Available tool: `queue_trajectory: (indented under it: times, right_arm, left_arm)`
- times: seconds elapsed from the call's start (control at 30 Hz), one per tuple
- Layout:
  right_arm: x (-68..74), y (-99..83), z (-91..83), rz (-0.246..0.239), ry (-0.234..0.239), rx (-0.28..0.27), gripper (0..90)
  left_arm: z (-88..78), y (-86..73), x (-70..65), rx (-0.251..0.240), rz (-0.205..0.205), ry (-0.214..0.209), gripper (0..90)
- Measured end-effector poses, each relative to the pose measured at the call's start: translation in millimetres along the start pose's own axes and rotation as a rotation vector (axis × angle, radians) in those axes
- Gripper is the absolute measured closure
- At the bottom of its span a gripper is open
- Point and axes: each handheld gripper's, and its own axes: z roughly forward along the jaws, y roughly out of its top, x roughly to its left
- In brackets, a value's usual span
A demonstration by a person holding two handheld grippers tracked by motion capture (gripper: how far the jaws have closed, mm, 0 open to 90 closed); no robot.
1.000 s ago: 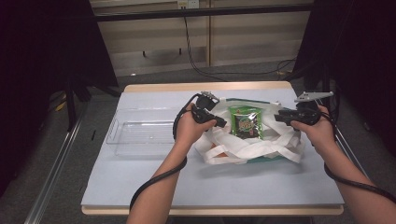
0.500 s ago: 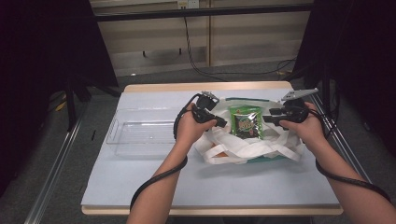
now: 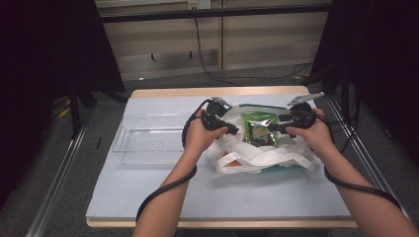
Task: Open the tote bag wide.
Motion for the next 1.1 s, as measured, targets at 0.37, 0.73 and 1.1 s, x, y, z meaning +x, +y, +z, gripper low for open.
queue_trajectory:
  times: [0.37, 0.73, 1.1]
  right_arm:
    - [-7.4, -0.9, 19.5, 0.051, 0.015, 0.067, 27.3]
    - [-7.8, -11.7, 38.9, 0.112, 0.066, 0.103, 27.6]
    - [-5.8, -16.6, 25.2, 0.074, 0.119, -0.005, 41.9]
  left_arm:
    - [5.9, 0.6, 1.2, 0.008, 0.001, -0.003, 77.9]
    - [9.6, 2.1, 0.9, 0.003, 0.006, -0.001, 77.8]
    - [8.6, 1.6, 1.3, 0.006, 0.014, -0.003, 77.8]
